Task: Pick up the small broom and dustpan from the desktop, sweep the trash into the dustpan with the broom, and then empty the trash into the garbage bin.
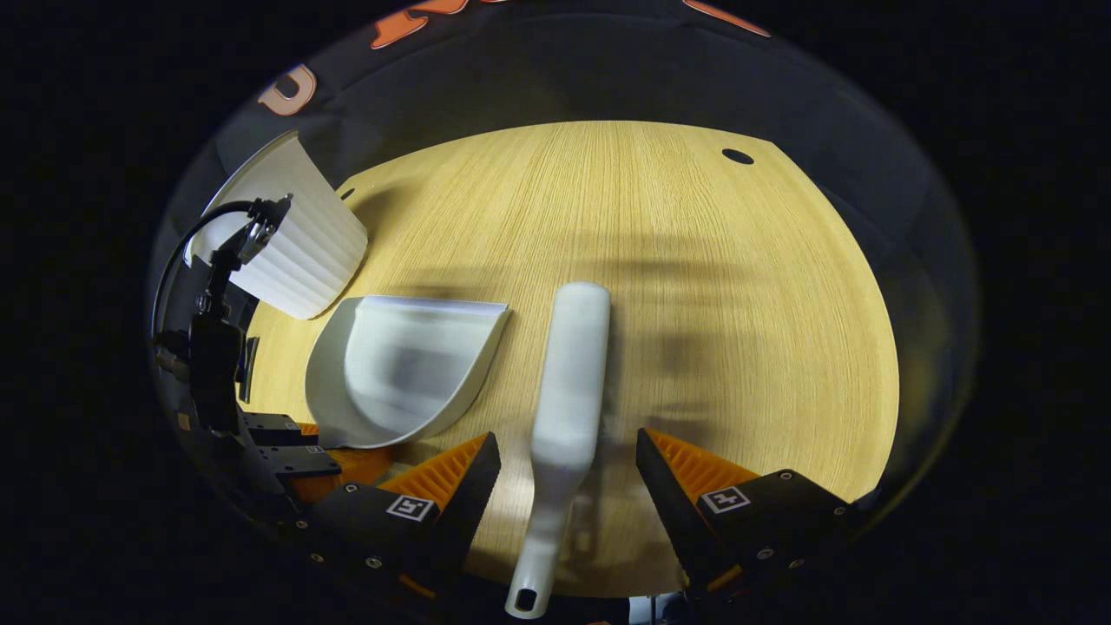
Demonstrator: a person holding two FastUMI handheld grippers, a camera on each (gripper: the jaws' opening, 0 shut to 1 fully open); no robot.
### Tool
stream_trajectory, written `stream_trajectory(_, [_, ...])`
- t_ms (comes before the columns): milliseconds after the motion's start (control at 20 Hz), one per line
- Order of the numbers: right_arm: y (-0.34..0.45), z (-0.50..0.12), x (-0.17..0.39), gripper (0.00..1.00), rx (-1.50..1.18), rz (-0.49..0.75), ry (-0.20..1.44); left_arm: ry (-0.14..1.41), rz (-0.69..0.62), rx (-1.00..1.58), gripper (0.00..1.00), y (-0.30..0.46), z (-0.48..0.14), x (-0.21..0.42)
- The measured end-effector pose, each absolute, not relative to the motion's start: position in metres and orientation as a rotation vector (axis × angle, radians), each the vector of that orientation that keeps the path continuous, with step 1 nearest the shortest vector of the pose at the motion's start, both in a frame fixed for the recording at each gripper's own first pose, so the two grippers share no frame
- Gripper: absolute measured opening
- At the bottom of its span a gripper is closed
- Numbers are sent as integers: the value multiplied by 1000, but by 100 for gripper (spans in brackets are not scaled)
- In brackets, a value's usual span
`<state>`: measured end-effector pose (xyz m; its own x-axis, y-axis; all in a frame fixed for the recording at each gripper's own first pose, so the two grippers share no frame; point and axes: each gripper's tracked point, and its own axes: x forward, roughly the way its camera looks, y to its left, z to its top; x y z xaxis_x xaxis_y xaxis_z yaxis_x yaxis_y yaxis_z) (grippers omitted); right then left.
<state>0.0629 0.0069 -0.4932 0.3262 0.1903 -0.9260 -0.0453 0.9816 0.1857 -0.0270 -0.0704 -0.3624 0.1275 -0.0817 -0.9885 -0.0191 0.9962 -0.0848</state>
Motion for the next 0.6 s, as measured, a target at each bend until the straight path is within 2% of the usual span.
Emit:
stream_trajectory(150, [7,-491,66,96,139,162,1212,1418,-61,-65,39,-68,-358,-24])
stream_trajectory(250, [7,-488,65,96,139,165,1201,1391,-82,-64,56,-69,-348,-21])
stream_trajectory(300, [7,-486,65,96,140,165,1192,1376,-87,-54,71,-67,-337,-20])
stream_trajectory(600, [2,-438,83,96,151,148,1040,1204,-82,-44,83,-55,-273,-4])
